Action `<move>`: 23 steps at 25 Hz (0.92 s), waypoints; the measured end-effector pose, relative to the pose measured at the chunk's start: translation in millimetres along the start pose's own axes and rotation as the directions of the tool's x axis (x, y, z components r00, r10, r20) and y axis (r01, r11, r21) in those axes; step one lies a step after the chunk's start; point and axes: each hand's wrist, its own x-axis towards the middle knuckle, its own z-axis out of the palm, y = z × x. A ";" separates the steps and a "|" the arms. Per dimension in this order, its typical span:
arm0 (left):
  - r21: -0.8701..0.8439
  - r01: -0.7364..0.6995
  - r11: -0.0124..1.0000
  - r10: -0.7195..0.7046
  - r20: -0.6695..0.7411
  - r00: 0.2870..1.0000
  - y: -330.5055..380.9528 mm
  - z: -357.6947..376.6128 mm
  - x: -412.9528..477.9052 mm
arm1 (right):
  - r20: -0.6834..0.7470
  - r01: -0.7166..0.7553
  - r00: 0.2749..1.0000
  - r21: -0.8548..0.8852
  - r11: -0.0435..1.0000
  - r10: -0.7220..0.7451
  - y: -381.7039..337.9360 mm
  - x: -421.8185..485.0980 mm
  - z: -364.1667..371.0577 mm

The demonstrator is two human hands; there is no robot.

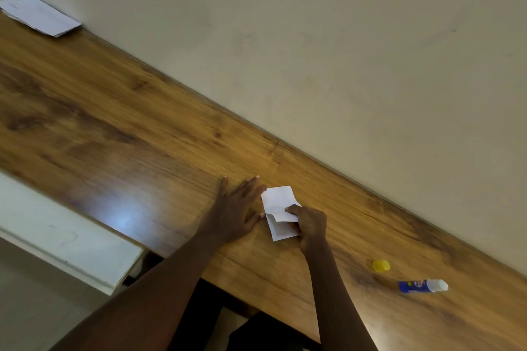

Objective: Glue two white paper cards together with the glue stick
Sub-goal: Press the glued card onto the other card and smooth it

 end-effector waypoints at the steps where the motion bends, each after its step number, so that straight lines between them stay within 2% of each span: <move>1: 0.016 -0.014 1.000 0.014 -0.001 1.000 -0.2 0.1 0.1 | 0.001 -0.012 1.000 0.009 1.000 0.012 -0.5 0.6 -0.1; 7: 0.019 -0.020 1.000 0.021 -0.038 0.999 0.7 0.2 -1.9 | 0.005 -0.082 0.997 -0.085 0.993 0.082 -18.1 3.2 2.9; 8: 0.014 -0.020 1.000 0.021 -0.044 0.999 0.8 -0.1 -2.6 | 0.012 -0.086 0.996 -0.143 0.986 0.088 -22.3 4.0 3.2; 10: 0.000 -0.021 1.000 0.021 -0.046 0.999 1.0 -1.5 -2.7 | 0.021 -0.036 0.999 -0.371 0.928 0.048 -28.8 4.9 3.2; 13: -0.018 -0.019 1.000 0.018 -0.045 0.999 1.9 -3.5 -1.9 | 0.039 0.055 0.998 -0.597 0.800 -0.040 -33.0 0.0 0.6; 15: -0.022 -0.016 1.000 0.015 -0.052 0.999 2.5 -4.1 -2.3 | 0.046 0.152 0.985 -0.706 0.692 -0.169 -27.2 -1.3 -3.6; 17: -0.028 -0.013 1.000 0.012 -0.045 0.999 2.9 -4.6 -3.1 | 0.090 0.290 0.931 -0.769 0.570 -0.353 -12.4 -0.5 -8.0; 18: -0.031 -0.010 0.999 0.009 -0.042 0.999 3.2 -4.9 -3.3 | 0.114 0.352 0.899 -0.764 0.541 -0.423 -2.4 -1.5 -9.9; 20: -0.031 -0.002 1.000 0.001 -0.036 0.999 4.1 -6.2 -3.0 | 0.108 0.431 0.849 -0.708 0.560 -0.517 17.8 -5.3 -11.9; 23: -0.016 0.003 1.000 -0.004 -0.025 1.000 5.0 -7.4 -2.7 | 0.036 0.475 0.808 -0.630 0.614 -0.588 41.0 -8.2 -11.4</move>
